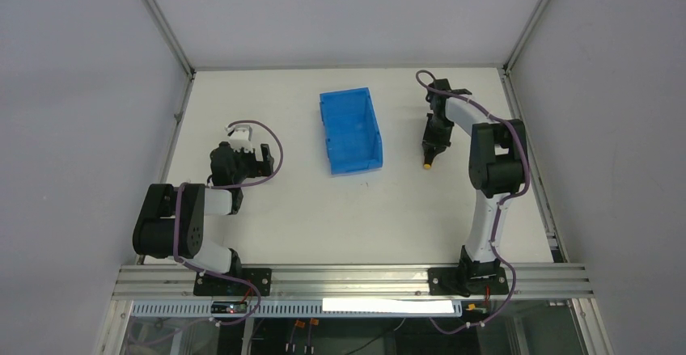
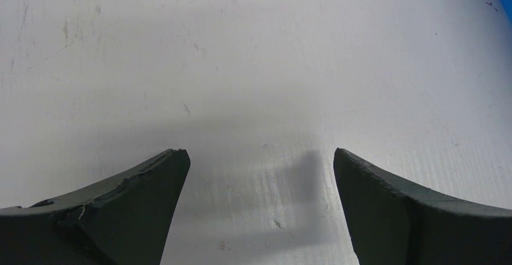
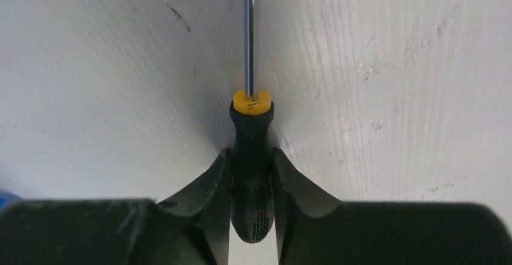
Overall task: Put the screwdriver in the bin
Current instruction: Pick up the screwdriver from the center of the board.
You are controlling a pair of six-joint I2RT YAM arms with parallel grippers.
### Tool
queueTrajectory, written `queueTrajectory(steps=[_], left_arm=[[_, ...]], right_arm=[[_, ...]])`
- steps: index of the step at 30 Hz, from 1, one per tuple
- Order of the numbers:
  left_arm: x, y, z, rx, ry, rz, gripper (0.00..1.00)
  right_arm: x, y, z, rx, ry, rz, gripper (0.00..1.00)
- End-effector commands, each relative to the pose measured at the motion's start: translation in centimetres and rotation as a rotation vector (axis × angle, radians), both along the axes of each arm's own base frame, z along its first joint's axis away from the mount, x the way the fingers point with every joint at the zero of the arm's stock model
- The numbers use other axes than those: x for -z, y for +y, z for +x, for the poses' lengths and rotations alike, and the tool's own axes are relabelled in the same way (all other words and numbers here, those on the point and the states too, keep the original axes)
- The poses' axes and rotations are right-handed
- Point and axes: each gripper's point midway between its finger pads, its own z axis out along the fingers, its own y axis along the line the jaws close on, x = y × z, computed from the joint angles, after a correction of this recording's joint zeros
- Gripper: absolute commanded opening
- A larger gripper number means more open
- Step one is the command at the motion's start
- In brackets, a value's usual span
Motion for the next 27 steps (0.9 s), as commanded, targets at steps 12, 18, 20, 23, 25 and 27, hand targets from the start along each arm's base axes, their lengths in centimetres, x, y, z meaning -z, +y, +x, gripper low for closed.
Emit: queueTrajectory(steps=[12, 18, 20, 23, 25, 27], left_arm=[[-1.7, 0.3, 1.0, -0.006, -0.059, -0.012, 0.99], [-1.7, 0.3, 1.0, -0.007, -0.059, -0.012, 0.99], [-1.7, 0.4, 1.0, -0.008, -0.060, -0.012, 0.99], [-1.7, 0.4, 1.0, -0.009, -0.059, -0.012, 0.99], [-1.7, 0.3, 1.0, -0.007, -0.060, -0.011, 0.99], [-1.7, 0.3, 1.0, -0.007, -0.058, -0.012, 0.99]], right_arm=[[-5.6, 0.6, -0.9, -0.128, -0.016, -0.031, 0.00], [-9.2, 0.5, -1.8, -0.171, -0.007, -0.033, 0.00], [-10.5, 0.2, -1.9, -0.196, -0.004, -0.046, 0.00], [-12.4, -0.3, -1.7, -0.233, -0.002, -0.074, 0.00], [-13.8, -0.3, -1.2, -0.251, -0.013, -0.081, 0.00], [-14.7, -0.4, -1.2, -0.262, -0.002, -0.085, 0.00]])
